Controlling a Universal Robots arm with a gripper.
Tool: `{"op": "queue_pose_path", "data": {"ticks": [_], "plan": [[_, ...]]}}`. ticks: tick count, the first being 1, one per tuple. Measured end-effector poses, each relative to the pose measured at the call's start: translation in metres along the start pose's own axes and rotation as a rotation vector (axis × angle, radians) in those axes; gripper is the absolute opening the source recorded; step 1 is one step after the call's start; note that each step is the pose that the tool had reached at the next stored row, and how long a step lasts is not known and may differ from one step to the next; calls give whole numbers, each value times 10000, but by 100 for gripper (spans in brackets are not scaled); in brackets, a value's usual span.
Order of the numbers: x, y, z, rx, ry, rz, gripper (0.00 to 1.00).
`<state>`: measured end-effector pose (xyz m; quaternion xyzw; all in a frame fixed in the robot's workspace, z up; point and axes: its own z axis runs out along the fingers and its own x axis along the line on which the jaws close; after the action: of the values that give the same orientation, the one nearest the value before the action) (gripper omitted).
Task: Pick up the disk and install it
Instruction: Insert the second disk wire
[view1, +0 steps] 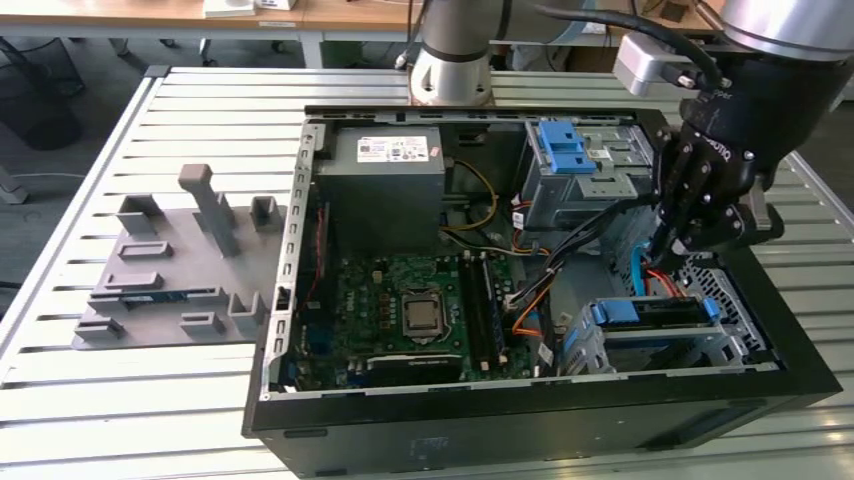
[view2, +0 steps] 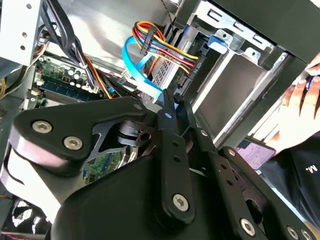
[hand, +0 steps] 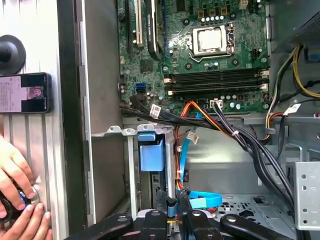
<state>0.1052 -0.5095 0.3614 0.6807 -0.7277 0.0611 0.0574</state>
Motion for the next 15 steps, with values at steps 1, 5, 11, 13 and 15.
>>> {"op": "queue_pose_path", "data": {"ticks": [1, 5, 11, 13, 15], "plan": [[0, 0, 8, -2, -42, 0, 22], [-1, 0, 20, -44, -658, 0, 16], [37, 1, 63, 14, -1026, -20, 16], [59, 2, 81, 71, -1030, -54, 16], [98, 3, 117, 85, -1033, -77, 16]]}}
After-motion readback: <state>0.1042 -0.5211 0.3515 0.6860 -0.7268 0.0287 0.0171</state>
